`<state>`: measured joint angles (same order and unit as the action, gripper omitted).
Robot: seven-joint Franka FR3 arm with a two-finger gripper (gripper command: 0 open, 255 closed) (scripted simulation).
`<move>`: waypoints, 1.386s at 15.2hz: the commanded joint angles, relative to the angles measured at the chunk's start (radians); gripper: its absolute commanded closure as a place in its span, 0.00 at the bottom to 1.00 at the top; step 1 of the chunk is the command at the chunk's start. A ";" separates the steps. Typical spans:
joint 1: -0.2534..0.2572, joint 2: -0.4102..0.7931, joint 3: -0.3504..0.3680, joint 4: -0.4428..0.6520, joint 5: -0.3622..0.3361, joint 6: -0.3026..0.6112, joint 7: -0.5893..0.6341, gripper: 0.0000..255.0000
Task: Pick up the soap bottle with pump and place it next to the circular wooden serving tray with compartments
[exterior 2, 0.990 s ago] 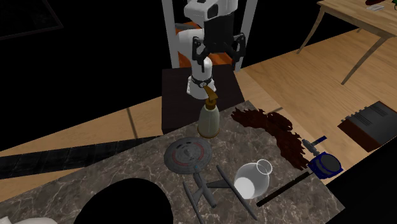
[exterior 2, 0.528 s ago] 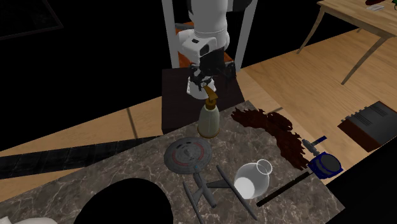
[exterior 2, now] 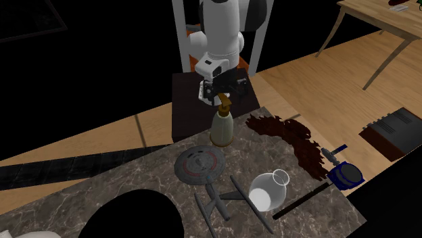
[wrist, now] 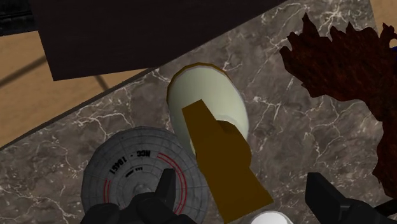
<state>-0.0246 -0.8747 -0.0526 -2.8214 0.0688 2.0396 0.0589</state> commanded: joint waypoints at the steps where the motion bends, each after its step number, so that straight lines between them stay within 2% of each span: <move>1: 0.001 0.009 0.000 -0.018 0.001 0.027 -0.002 0.00; 8: 0.001 0.009 0.000 -0.018 0.001 0.027 -0.002 0.00; 9: 0.001 0.009 0.000 -0.018 0.001 0.027 -0.002 1.00; 18: 0.001 0.009 0.000 -0.018 0.001 0.027 -0.002 1.00; 21: 0.000 -0.003 0.001 0.017 0.000 -0.019 0.002 1.00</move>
<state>-0.0228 -0.8759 -0.0501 -2.8193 0.0703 2.0372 0.0620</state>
